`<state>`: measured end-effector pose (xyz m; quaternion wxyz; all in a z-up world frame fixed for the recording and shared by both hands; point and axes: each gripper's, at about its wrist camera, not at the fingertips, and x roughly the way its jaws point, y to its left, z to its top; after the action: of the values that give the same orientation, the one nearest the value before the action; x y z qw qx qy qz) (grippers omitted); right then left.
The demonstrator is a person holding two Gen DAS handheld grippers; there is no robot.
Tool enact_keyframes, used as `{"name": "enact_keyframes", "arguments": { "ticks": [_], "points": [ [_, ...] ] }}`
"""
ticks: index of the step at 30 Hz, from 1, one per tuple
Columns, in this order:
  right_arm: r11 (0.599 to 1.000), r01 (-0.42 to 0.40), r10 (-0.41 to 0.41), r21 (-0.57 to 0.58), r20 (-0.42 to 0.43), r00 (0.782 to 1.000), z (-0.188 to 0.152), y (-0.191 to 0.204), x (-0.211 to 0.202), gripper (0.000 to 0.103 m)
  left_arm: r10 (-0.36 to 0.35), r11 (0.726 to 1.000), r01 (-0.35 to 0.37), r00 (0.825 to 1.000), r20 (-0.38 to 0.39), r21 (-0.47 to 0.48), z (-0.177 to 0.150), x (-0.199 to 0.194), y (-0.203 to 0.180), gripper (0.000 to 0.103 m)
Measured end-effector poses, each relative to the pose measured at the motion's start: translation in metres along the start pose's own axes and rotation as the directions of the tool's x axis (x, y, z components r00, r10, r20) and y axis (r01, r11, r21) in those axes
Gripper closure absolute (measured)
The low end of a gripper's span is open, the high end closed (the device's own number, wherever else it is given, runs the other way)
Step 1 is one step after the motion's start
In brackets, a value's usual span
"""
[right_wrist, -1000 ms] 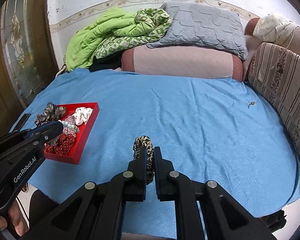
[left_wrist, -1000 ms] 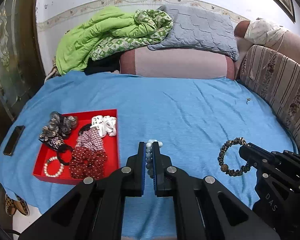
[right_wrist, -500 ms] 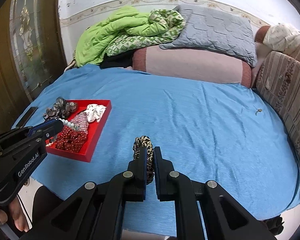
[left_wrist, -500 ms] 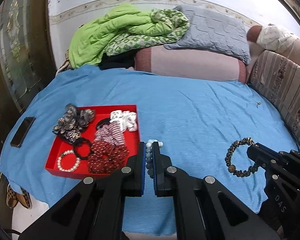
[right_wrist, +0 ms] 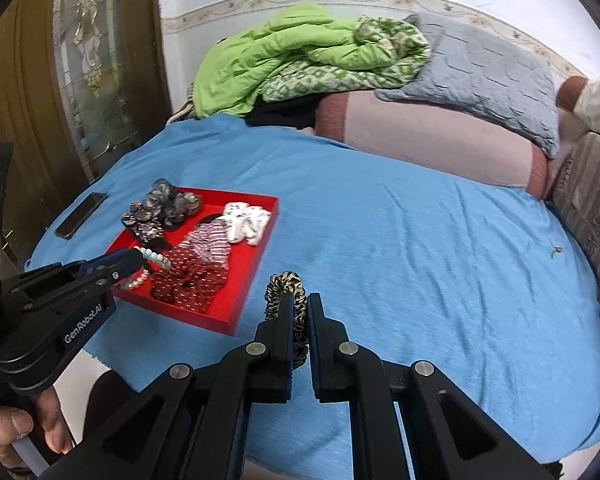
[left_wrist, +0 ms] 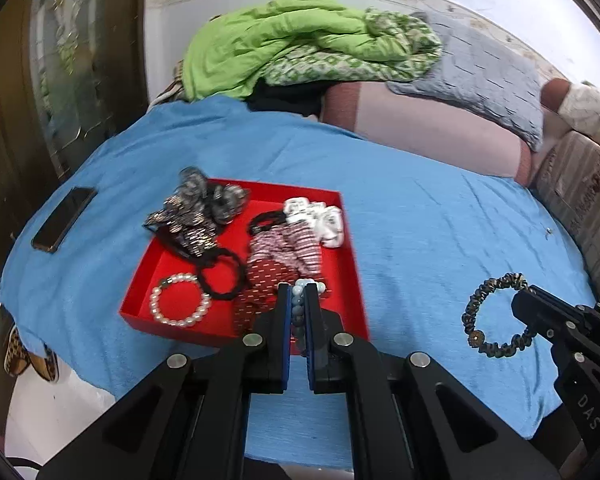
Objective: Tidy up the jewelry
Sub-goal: 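Carry the pale bead bracelet and leopard-print scrunchie toward the red tray, then lower both held items into the red tray and open both tools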
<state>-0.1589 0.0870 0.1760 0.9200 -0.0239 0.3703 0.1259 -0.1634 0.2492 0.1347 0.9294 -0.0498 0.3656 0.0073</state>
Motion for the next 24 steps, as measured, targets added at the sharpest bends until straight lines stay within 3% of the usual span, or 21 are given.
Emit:
{"name": "enact_keyframes", "arguments": {
  "ticks": [4,24],
  "points": [
    [0.998,-0.058,0.058,-0.010,-0.021,0.998,0.004,0.013,0.013,0.095,0.020,0.999,-0.021,1.000,-0.016,-0.029,0.000,0.010,0.018,0.098],
    [0.986,-0.160,0.155,-0.053,-0.092,0.984,0.016,0.051,0.067,0.095,0.037,0.991,-0.045,0.997,-0.067,-0.123,0.003,0.043,0.076,0.098]
  ]
}}
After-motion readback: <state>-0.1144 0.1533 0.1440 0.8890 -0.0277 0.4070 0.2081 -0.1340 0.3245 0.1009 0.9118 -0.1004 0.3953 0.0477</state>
